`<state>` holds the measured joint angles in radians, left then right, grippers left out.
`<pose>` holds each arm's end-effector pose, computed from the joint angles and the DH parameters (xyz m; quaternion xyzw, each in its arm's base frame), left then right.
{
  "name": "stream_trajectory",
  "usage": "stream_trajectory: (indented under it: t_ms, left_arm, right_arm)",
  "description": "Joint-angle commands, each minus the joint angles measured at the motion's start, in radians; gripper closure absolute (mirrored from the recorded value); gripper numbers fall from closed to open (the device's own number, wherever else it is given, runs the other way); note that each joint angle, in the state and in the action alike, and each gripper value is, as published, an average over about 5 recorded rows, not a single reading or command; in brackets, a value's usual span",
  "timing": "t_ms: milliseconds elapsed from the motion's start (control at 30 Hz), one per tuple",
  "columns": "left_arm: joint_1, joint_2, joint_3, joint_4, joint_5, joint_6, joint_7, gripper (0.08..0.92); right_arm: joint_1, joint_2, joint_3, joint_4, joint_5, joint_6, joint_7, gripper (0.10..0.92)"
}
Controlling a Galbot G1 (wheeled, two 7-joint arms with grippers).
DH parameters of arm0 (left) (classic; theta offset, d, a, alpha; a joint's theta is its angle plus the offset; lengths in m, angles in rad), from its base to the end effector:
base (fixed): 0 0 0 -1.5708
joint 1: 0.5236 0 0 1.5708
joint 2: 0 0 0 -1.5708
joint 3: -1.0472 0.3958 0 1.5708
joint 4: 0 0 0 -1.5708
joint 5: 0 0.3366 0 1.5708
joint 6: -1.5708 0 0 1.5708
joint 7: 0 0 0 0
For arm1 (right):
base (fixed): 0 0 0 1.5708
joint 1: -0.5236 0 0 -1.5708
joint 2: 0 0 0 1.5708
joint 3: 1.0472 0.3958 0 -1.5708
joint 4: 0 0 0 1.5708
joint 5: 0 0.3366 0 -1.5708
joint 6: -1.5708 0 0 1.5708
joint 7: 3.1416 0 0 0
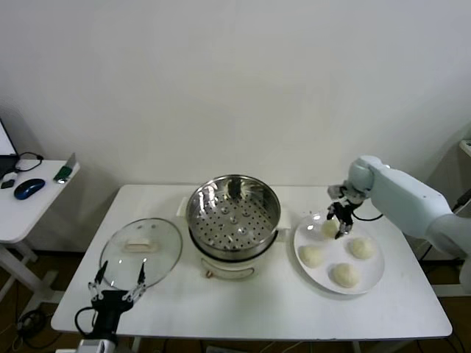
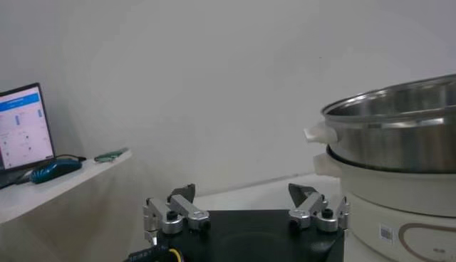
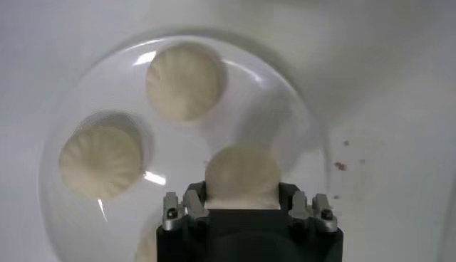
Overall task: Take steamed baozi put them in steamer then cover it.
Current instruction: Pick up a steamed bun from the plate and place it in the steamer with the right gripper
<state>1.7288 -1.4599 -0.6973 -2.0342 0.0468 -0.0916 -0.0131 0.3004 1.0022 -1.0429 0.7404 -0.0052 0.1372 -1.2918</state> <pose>0.0803 0.0789 -0.3717 0.0416 -0.9904 -0.1186 0.0584 0.6489 -0.1556 -0.1463 0.5726 -0.4523 0.5644 0.3860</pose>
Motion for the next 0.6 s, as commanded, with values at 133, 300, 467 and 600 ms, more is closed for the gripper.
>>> stream_trajectory:
  t_ms: [133,300,467,600]
  left_arm:
    - [0.006,-0.001,0.001,-0.001,-0.004,-0.003,-0.001,0.177]
    - [0.01,0.0,0.004,0.0,-0.009,-0.003,-0.001,0.177]
    - [0.013,-0.001,0.007,0.002,-0.011,-0.003,-0.001,0.177]
    - [0.018,0.005,0.007,0.003,-0.014,-0.004,-0.001,0.177]
  right_arm:
    - [0.33,0.137,-0.192,0.032,0.101,0.185,-0.089,0.372]
    - [0.389,0.241,-0.193,0.062,0.07,0.281,-0.092,0.372]
    - [0.397,0.337,-0.173,0.085,-0.008,0.369,-0.081,0.372]
    - [0.361,0.395,-0.143,0.11,-0.104,0.42,-0.069,0.372]
